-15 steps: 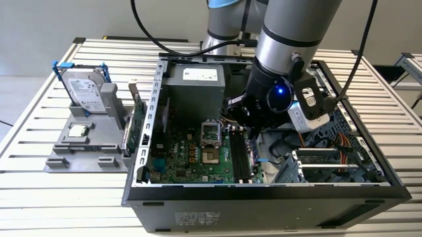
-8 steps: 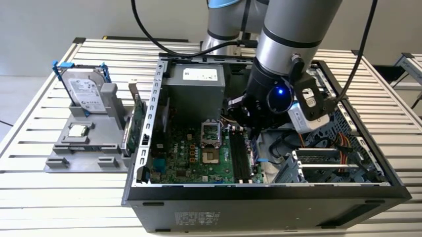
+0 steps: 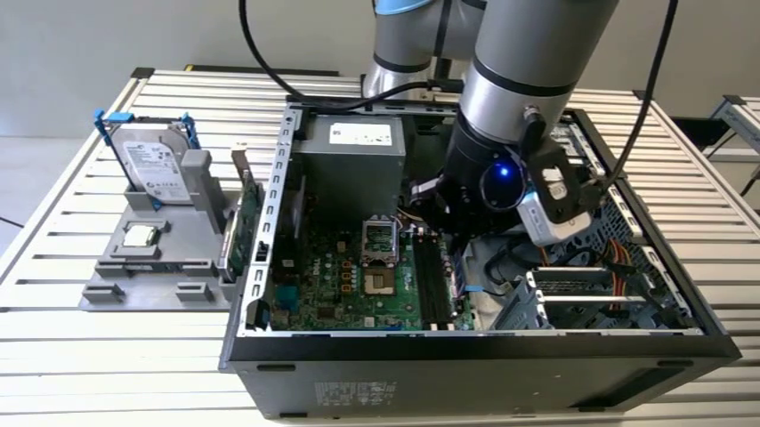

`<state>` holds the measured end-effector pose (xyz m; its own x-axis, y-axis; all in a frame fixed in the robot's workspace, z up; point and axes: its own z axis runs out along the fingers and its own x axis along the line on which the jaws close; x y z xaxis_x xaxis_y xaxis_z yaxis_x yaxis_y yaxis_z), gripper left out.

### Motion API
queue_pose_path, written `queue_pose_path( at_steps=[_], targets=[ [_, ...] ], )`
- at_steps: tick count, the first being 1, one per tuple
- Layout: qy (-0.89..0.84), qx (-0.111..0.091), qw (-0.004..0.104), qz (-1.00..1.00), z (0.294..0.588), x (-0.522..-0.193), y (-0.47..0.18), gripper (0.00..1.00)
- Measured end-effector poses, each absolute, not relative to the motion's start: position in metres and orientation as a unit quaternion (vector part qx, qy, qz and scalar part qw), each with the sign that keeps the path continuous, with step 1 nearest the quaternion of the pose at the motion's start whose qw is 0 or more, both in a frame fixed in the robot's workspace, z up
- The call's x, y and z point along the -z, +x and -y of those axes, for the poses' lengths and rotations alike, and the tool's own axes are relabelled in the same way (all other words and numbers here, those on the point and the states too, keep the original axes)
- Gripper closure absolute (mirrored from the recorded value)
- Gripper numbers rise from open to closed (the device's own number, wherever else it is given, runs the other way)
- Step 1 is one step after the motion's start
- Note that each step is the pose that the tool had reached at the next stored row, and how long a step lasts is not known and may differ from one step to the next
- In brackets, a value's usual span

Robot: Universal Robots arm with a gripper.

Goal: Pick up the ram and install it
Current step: 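Insert the ram into the slot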

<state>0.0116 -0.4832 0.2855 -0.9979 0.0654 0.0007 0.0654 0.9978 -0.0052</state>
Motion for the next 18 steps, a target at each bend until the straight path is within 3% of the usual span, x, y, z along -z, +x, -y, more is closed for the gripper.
queue_pose_path(
  at_steps=[18],
  targets=[
    [-0.033,-0.003,0.0,0.999,0.483,-0.271,0.013,1.0]
  ],
)
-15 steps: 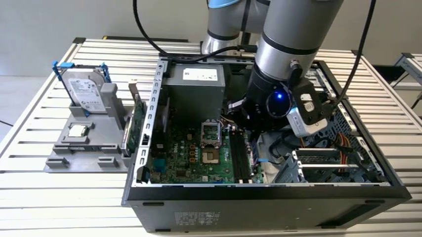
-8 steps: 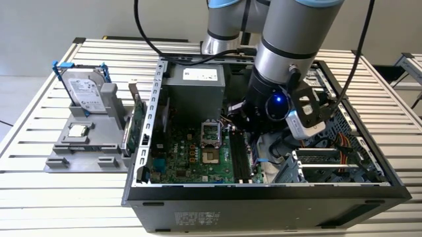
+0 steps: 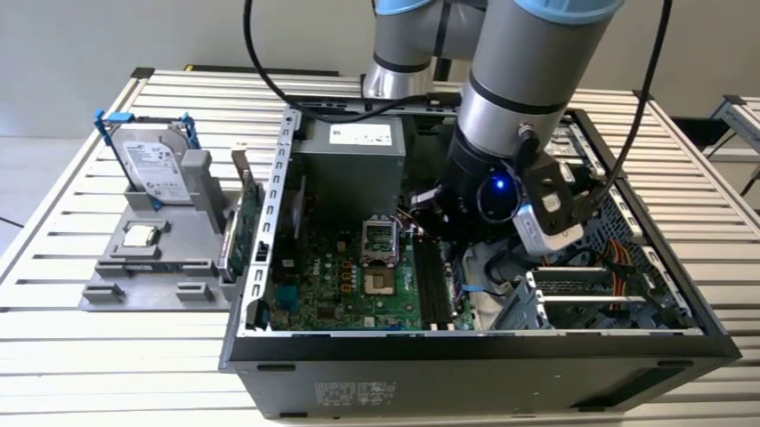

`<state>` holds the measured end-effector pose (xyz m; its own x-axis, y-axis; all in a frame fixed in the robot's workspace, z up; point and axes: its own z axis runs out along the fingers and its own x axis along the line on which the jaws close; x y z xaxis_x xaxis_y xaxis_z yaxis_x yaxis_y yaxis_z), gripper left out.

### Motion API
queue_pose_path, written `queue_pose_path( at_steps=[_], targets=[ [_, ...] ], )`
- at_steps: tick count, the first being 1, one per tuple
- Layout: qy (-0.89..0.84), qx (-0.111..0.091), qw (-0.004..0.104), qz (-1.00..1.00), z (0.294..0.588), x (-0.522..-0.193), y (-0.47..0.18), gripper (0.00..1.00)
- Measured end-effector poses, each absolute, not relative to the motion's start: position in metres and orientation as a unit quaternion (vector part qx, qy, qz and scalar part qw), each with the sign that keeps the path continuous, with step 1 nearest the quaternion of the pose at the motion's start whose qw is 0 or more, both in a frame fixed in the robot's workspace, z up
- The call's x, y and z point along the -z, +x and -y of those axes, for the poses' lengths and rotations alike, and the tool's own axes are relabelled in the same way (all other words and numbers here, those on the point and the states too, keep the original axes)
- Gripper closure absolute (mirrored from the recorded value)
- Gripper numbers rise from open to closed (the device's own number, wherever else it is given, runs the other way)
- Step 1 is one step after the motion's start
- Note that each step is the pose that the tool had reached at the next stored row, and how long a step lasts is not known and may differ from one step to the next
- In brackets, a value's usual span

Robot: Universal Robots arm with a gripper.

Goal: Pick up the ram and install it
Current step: 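Insert the ram into the slot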

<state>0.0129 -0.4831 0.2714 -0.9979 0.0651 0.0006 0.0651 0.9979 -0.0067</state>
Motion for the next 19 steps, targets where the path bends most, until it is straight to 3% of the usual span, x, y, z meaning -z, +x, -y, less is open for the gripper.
queue_pose_path(
  at_steps=[19],
  targets=[
    [-0.031,-0.003,0.0,1.0,0.481,-0.256,0.013,1.0]
  ],
)
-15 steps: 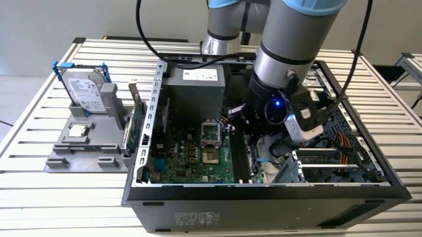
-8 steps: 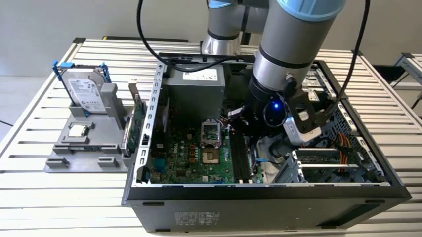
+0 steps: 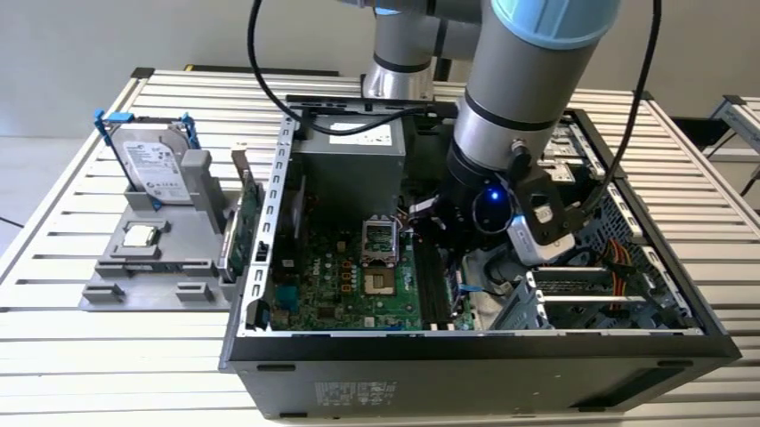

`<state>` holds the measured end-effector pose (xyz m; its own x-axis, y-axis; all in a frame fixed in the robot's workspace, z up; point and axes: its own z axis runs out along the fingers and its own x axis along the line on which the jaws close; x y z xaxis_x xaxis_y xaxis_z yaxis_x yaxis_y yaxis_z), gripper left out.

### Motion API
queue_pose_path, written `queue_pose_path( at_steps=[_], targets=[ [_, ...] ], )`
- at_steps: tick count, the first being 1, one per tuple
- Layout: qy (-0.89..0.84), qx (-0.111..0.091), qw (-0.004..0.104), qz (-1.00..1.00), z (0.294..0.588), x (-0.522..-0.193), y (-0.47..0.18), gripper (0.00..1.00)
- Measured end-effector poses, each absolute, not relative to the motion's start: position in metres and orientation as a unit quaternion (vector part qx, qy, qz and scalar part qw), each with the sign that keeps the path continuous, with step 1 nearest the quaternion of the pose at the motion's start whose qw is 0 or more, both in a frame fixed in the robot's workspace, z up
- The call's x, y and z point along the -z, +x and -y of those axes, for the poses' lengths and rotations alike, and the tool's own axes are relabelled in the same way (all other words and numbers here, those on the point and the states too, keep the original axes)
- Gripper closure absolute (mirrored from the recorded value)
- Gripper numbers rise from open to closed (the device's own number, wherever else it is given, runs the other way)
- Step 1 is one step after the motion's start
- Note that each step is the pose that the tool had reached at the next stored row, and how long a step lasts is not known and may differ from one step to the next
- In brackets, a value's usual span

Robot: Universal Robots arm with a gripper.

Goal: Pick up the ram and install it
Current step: 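Insert the ram into the slot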

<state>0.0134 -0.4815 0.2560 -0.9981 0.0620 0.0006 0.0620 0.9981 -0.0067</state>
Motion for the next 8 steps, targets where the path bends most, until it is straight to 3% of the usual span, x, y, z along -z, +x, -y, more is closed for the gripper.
queue_pose_path(
  at_steps=[8],
  targets=[
    [-0.031,-0.003,0.0,1.0,0.481,-0.2511,0.0143,1.0]
  ],
)
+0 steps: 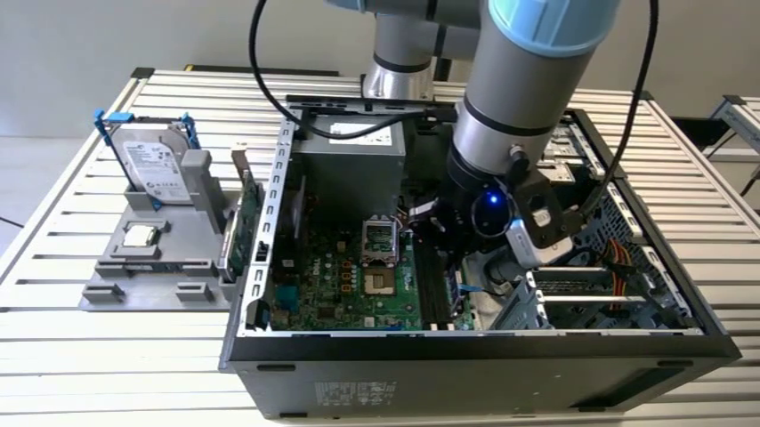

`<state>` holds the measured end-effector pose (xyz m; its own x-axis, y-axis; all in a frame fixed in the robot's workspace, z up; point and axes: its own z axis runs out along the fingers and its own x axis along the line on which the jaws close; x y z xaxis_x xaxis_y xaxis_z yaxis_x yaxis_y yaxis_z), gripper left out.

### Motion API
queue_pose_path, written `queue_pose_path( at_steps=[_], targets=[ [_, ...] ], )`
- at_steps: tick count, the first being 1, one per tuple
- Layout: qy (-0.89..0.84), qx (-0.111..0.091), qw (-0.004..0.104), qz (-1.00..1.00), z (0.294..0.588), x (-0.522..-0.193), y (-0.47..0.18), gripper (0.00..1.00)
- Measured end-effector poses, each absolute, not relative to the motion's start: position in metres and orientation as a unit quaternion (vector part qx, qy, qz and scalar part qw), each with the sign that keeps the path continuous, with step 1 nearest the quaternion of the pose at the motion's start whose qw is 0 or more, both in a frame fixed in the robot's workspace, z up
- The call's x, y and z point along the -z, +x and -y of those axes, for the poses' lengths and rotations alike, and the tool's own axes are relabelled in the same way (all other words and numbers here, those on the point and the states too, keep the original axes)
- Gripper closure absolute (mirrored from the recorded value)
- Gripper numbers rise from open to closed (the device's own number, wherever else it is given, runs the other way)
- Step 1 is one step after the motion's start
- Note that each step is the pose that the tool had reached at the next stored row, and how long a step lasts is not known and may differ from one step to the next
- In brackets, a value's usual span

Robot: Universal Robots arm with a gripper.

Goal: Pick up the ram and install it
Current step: 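Insert the ram into the slot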

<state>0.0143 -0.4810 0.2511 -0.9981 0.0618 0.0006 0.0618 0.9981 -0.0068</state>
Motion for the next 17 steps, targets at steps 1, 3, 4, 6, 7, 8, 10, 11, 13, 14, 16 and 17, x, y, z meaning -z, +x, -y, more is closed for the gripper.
queue_pose_path(
  at_steps=[1,3,4,6,7,8,10,11,13,14,16,17],
  targets=[
    [-0.031,-0.003,0.0,1.0,0.4809,-0.2505,0.0146,1.0],
    [-0.031,-0.003,0.0,1.0,0.4806,-0.2499,0.0154,1.0],
    [-0.031,-0.003,0.0,1.0,0.4804,-0.2497,0.0155,1.0],
    [-0.03,-0.003,0.0,1.0,0.4799,-0.2492,0.0157,1.0],
    [-0.029,-0.003,0.0,1.0,0.4795,-0.2489,0.0158,1.0],
    [-0.028,-0.003,0.0,1.0,0.4791,-0.2484,0.0159,1.0],
    [-0.025,-0.003,0.0,1.0,0.4783,-0.2473,0.0159,1.0],
    [-0.024,-0.003,0.0,1.0,0.478,-0.2465,0.0159,1.0],
    [-0.023,-0.003,0.0,1.0,0.4778,-0.2452,0.0161,1.0],
    [-0.023,-0.003,0.0,1.0,0.4777,-0.2446,0.0164,1.0],
    [-0.023,-0.003,0.0,1.0,0.4776,-0.2429,0.0169,1.0],
    [-0.023,-0.003,0.0,1.0,0.4776,-0.2423,0.0172,1.0]
  ],
)
